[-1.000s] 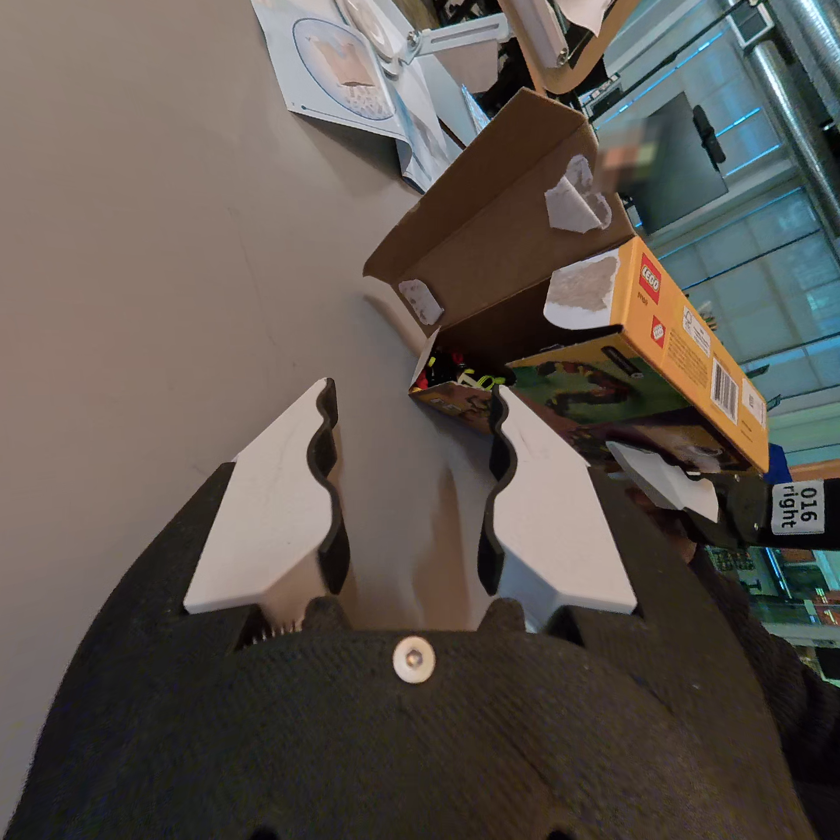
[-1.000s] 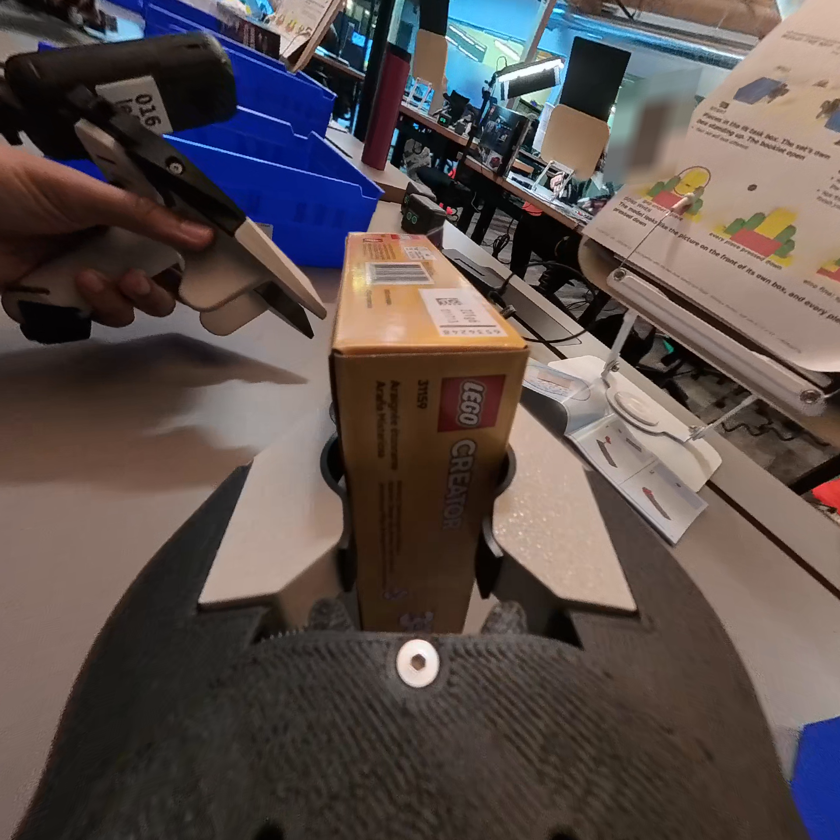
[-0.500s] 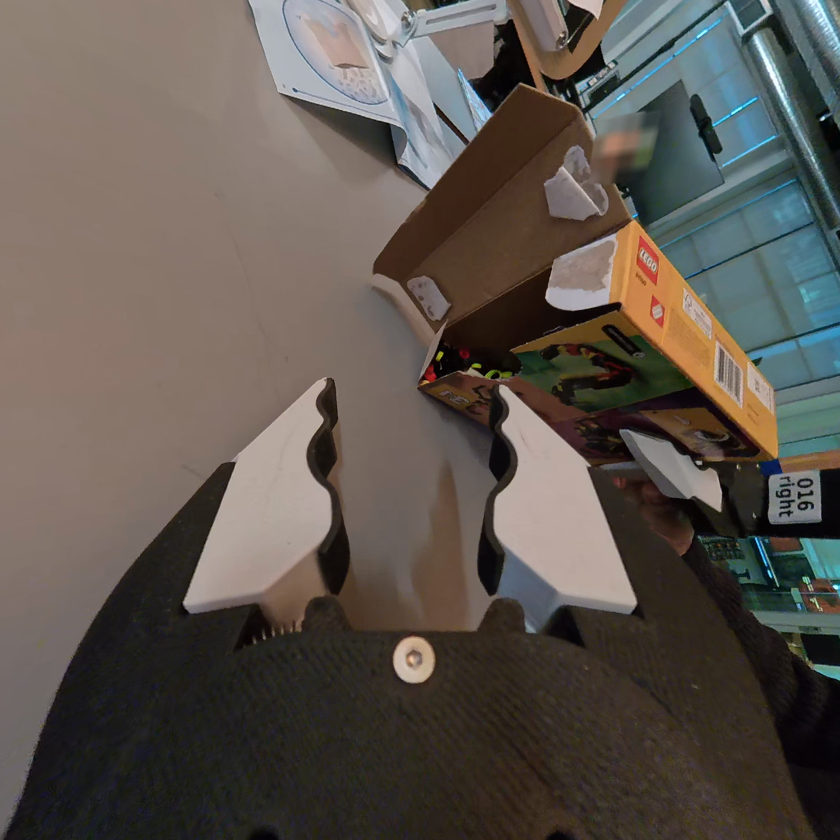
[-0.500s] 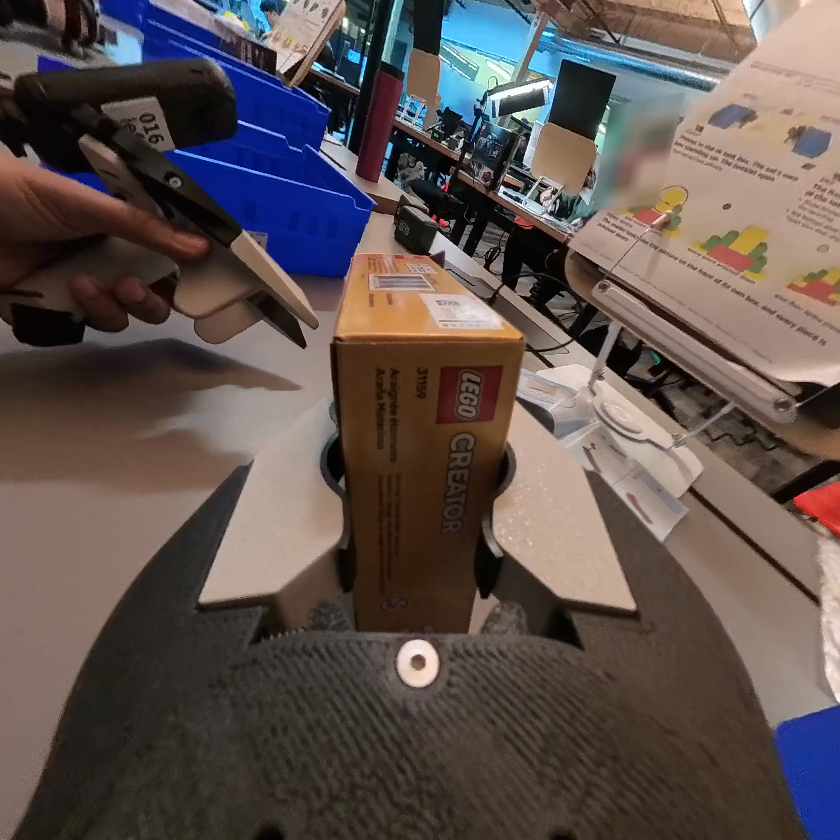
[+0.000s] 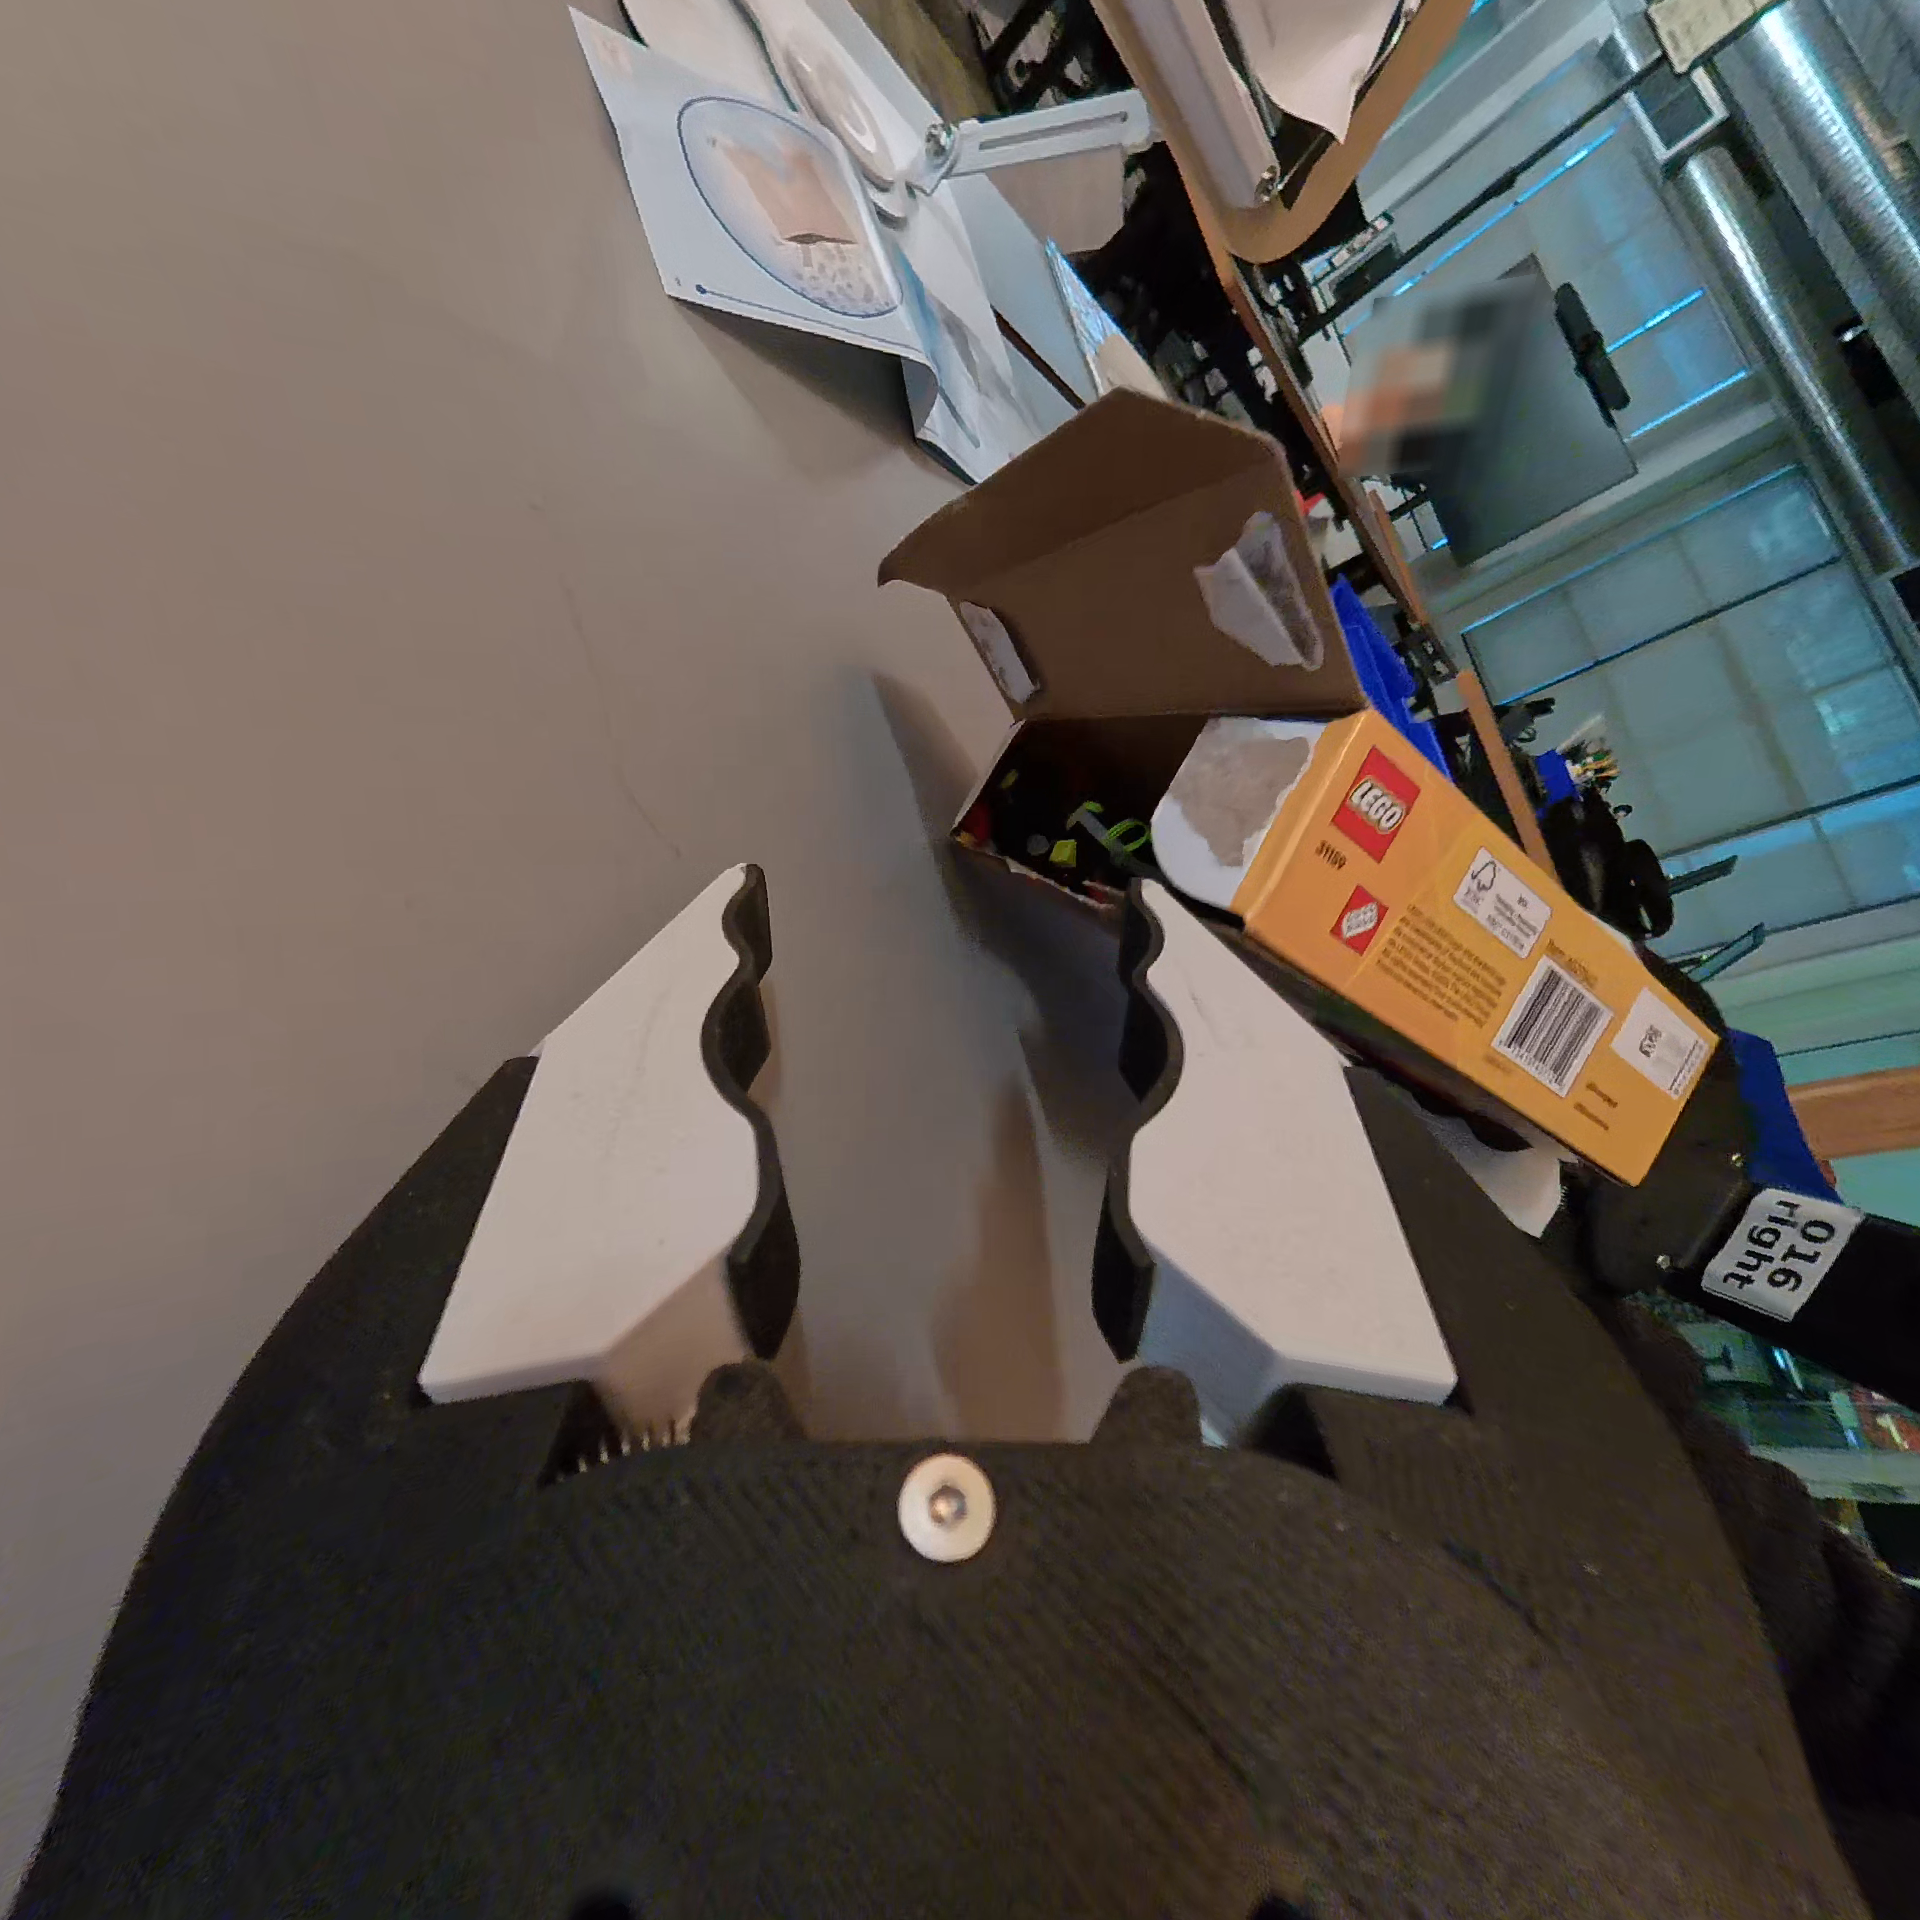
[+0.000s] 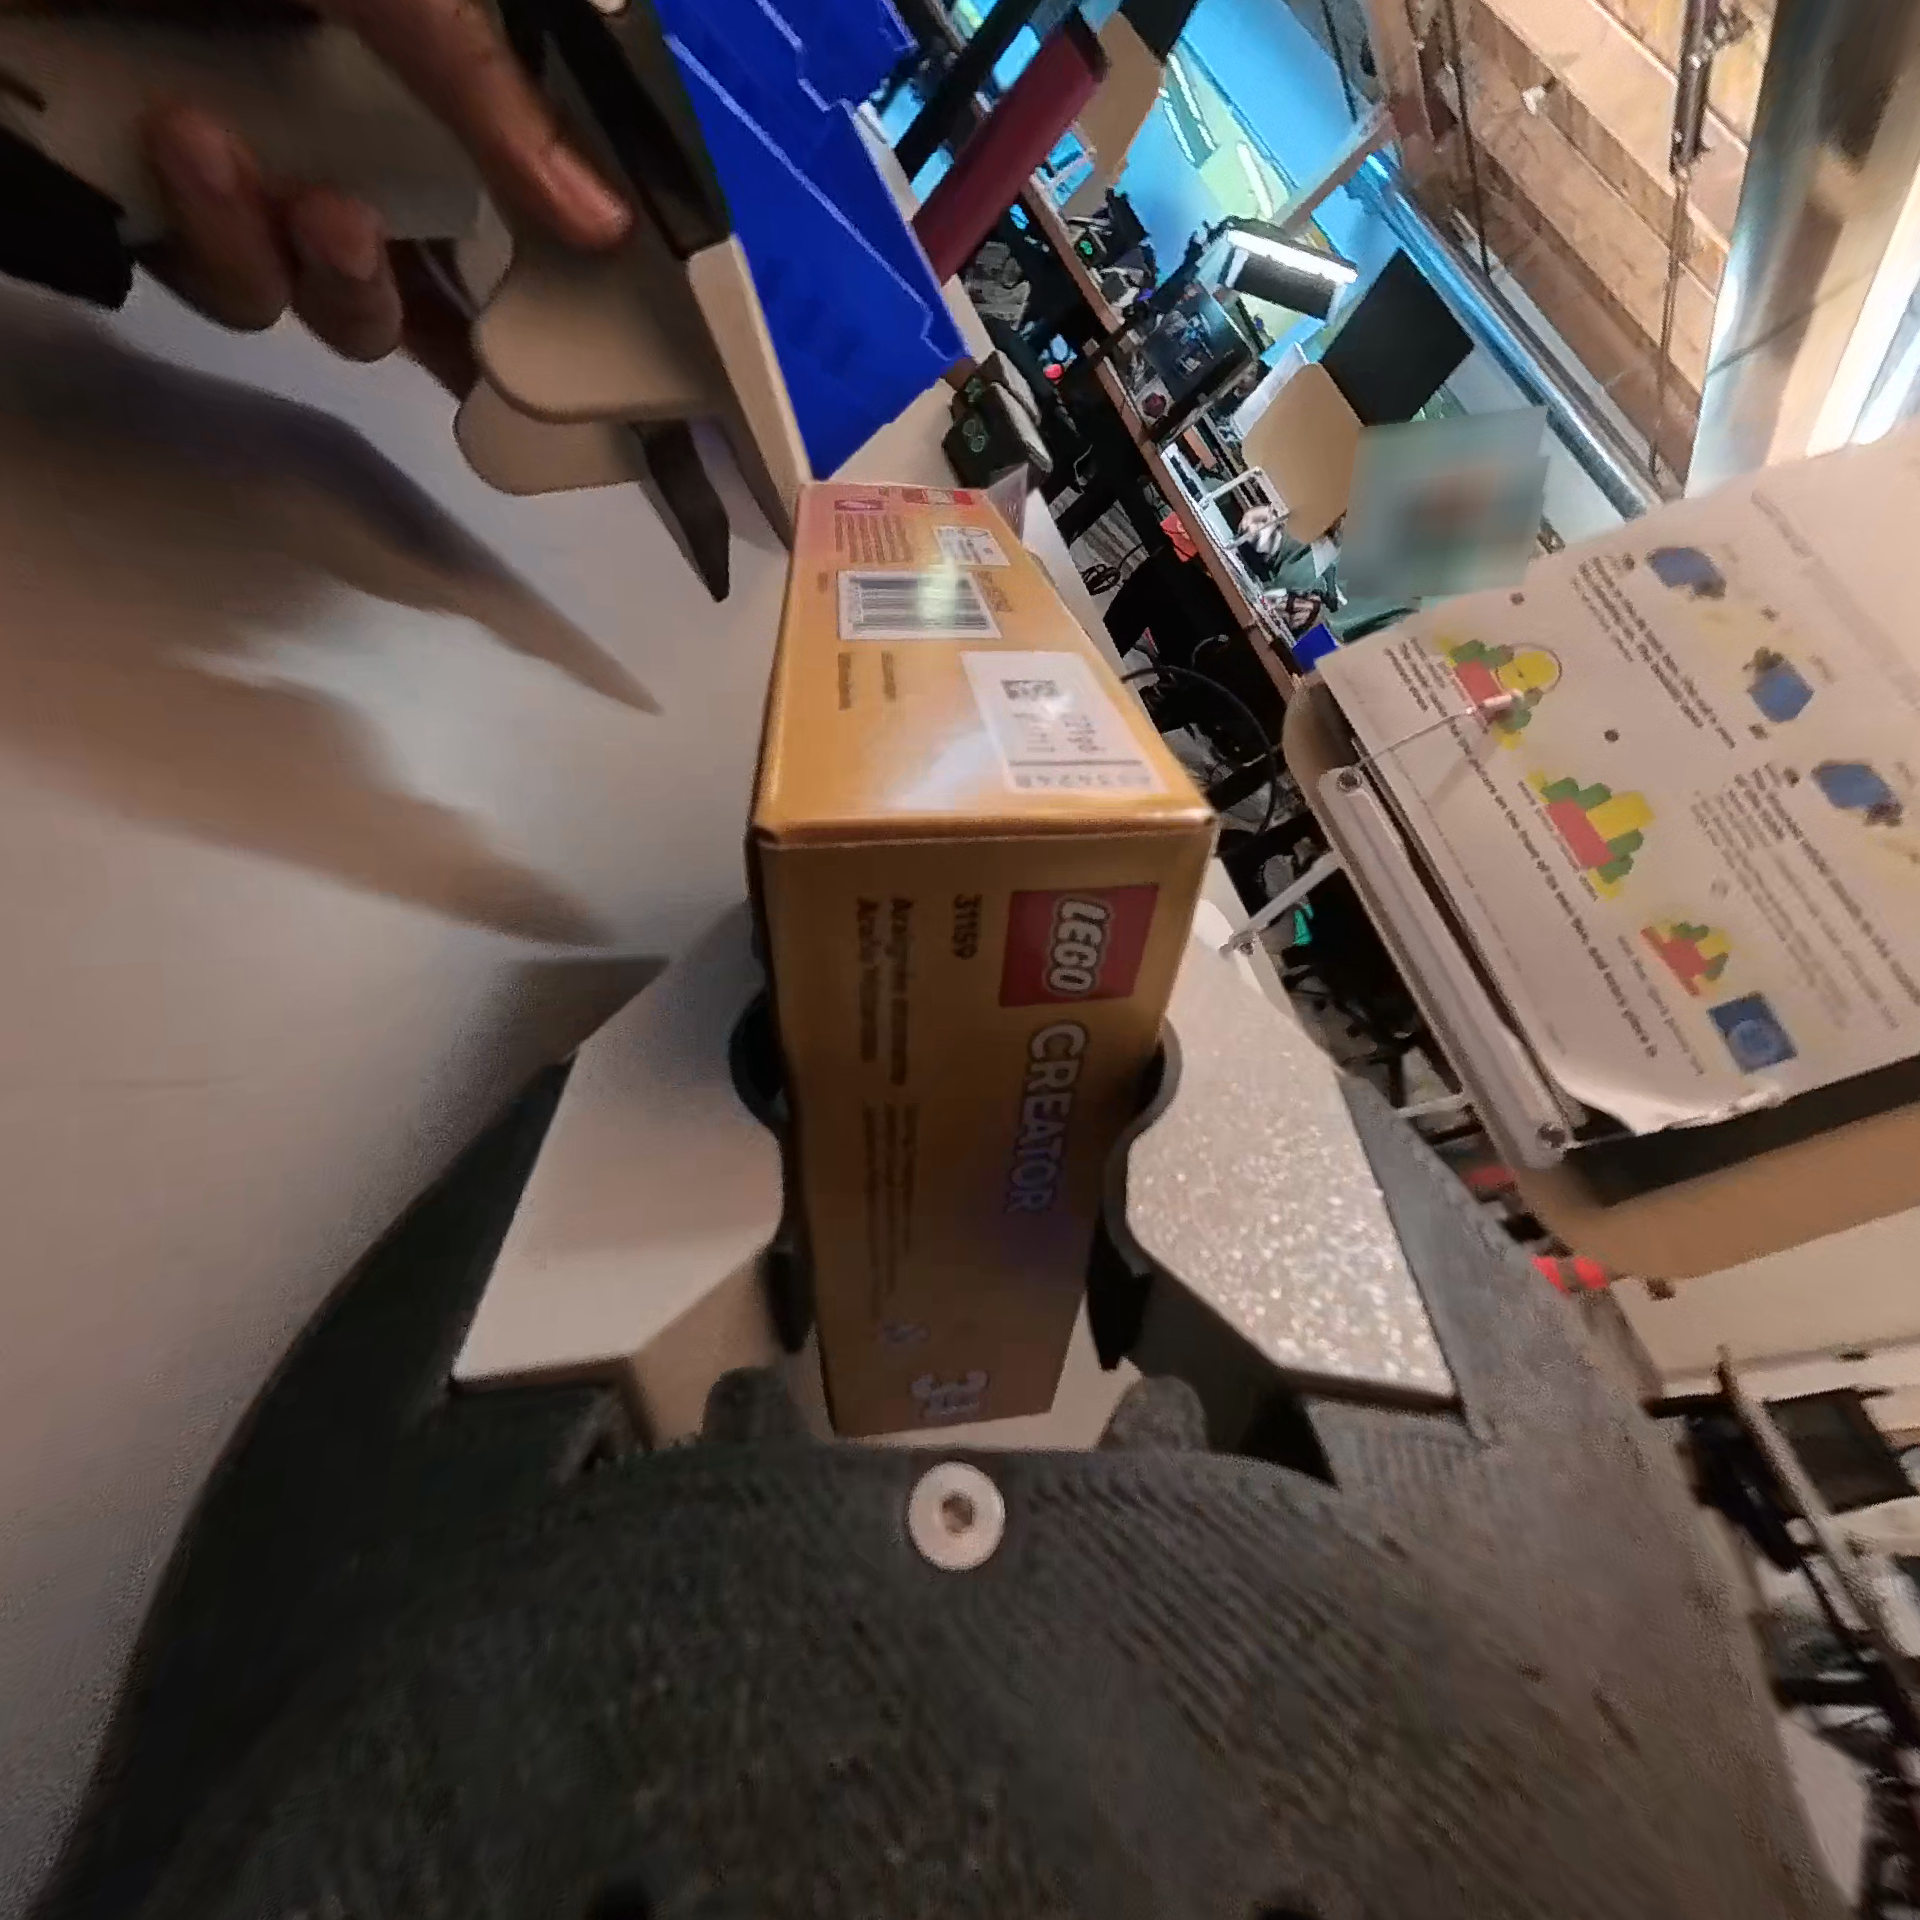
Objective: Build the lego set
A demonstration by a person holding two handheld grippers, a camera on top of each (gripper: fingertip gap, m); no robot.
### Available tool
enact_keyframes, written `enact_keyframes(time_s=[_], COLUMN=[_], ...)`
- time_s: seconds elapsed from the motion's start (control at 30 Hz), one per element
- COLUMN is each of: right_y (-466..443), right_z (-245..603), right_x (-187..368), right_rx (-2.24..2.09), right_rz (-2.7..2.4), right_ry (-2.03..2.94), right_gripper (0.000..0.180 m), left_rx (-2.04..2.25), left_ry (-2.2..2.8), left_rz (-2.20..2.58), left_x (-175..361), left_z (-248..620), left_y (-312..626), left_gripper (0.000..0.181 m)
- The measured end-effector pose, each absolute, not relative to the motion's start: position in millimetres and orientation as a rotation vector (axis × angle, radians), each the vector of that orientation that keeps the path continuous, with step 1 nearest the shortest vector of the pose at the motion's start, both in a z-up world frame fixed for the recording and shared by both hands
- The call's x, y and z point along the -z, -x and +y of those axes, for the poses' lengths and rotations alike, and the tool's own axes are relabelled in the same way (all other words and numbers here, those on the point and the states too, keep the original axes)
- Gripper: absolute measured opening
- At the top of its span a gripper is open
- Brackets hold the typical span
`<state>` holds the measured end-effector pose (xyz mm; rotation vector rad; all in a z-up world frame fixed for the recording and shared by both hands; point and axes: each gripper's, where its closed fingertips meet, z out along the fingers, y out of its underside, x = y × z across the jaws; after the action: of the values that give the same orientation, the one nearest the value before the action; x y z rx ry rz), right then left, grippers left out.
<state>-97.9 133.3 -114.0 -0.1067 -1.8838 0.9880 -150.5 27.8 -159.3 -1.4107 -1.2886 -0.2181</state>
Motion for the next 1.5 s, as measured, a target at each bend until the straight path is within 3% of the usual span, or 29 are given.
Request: enact_keyframes(time_s=[0.03, 0.33, 0.9, 1.5], right_y=[97, 92, 100, 102], right_z=[132, 121, 126, 133], right_x=[115, 139, 151, 148], right_rx=[-0.957, -0.59, -0.358, -0.314], right_rz=[-1.891, -1.858, -1.821, -1.774], right_ry=[0.065, -0.375, -0.595, -0.623], right_gripper=[0.062, 0.061, 0.061, 0.061], left_rx=[0.213, 0.108, -0.04, -0.092], left_ry=[1.417, 1.439, 1.514, 1.406], left_rz=[-1.287, -1.37, -1.585, -1.621], left_x=[160, 168, 198, 190], left_z=[28, -2, -33, -48], left_y=[150, 165, 174, 184], left_gripper=[0.066, 0.065, 0.069, 0.073])
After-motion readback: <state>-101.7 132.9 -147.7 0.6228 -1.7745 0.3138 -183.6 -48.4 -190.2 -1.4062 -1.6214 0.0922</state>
